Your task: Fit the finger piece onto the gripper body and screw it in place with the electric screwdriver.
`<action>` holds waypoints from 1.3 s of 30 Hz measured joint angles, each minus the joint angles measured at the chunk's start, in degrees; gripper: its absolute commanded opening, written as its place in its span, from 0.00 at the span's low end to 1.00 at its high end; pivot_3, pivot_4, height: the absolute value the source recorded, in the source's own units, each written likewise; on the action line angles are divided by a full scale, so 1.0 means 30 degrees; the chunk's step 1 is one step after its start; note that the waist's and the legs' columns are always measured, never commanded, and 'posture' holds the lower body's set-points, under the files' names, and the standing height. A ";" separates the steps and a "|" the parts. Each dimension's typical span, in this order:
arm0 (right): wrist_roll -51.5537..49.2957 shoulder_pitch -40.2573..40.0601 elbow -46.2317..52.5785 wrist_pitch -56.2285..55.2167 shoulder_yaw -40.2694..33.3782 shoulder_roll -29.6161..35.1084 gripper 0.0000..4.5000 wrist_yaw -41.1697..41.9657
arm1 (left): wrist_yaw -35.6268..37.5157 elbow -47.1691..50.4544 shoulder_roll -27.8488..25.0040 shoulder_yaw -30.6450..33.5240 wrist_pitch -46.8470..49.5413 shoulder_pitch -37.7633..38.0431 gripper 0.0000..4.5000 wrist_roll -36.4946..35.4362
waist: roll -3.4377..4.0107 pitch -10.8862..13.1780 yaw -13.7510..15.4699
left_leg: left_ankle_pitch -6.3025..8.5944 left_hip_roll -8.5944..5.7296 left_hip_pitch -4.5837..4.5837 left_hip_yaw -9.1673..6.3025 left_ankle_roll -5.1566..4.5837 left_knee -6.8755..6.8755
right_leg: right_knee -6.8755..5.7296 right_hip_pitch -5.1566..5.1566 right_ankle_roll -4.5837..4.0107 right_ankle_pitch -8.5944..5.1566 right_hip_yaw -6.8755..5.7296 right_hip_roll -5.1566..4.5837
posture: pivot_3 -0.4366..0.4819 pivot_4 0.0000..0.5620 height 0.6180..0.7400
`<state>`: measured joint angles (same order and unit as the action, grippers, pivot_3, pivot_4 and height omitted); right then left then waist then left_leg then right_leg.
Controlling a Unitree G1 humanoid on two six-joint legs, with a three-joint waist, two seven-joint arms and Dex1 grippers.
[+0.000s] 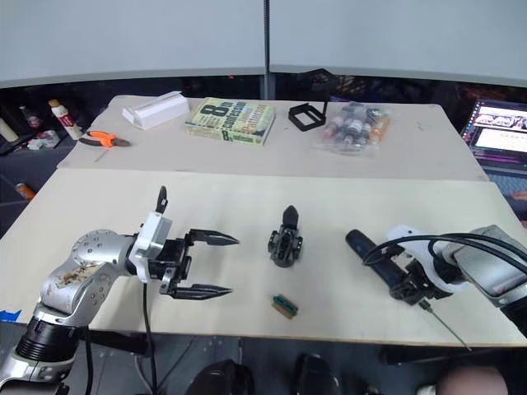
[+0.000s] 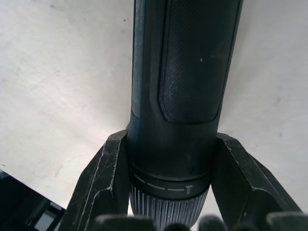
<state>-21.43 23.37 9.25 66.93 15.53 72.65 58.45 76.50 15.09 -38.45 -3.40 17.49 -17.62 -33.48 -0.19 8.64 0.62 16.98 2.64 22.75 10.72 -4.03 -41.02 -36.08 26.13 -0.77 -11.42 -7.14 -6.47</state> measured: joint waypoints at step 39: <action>-0.4935 -0.8747 0.7920 -1.8019 -0.7767 -1.5064 0.43 0.2541 | -0.0039 -0.6174 0.3819 -0.5825 -0.5101 -0.0198 1.00 0.6750 | -0.0015 -0.0001 -0.0005 | -0.0023 0.0008 -0.0108 0.0038 0.0032 0.0020 | -0.0046 -0.0047 -0.0096 0.0045 0.0058 0.0078 | 0.48 0.27 1.00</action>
<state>-36.24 -2.87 33.01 12.88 -7.77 27.46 66.07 76.38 -3.43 -26.99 -20.88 2.18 -18.21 -13.23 -0.24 8.64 0.61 16.91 2.66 22.42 10.83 -3.93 -40.96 -36.22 25.99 -1.06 -11.28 -6.96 -6.23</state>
